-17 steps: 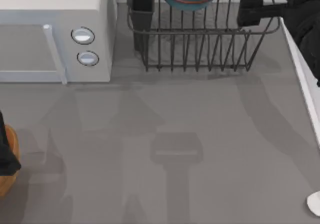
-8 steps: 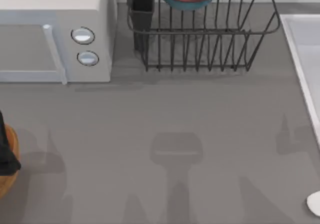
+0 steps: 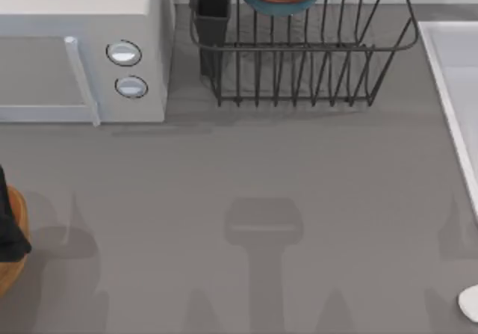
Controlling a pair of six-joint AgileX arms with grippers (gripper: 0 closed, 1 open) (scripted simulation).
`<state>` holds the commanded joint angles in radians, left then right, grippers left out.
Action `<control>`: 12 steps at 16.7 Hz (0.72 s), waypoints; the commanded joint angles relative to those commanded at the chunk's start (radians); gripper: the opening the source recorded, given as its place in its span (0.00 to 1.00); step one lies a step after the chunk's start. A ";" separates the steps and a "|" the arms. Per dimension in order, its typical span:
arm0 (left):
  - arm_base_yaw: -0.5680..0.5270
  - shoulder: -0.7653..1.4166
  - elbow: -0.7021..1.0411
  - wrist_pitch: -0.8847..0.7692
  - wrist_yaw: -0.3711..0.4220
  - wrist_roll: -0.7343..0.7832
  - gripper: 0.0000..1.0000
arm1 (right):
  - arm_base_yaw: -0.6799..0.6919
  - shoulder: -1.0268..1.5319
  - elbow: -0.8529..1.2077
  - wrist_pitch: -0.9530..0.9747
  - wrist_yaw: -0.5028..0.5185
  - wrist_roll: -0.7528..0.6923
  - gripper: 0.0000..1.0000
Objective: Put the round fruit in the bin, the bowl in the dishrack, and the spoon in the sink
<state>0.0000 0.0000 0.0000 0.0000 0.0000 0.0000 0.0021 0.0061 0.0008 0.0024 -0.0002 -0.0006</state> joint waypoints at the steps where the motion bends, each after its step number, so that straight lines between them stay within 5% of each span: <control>1: 0.000 0.000 0.000 0.000 0.000 0.000 1.00 | -0.002 -0.006 -0.001 -0.002 0.000 0.001 1.00; 7: 0.000 0.000 0.000 0.000 0.000 0.000 1.00 | -0.001 0.006 0.006 -0.009 0.001 -0.009 1.00; 12: 0.000 0.000 0.000 0.000 0.000 0.000 1.00 | -0.022 0.184 0.119 -0.170 -0.009 -0.205 1.00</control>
<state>0.0000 0.0000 0.0000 0.0000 0.0000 0.0000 -0.0195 0.1903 0.1195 -0.1672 -0.0096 -0.2060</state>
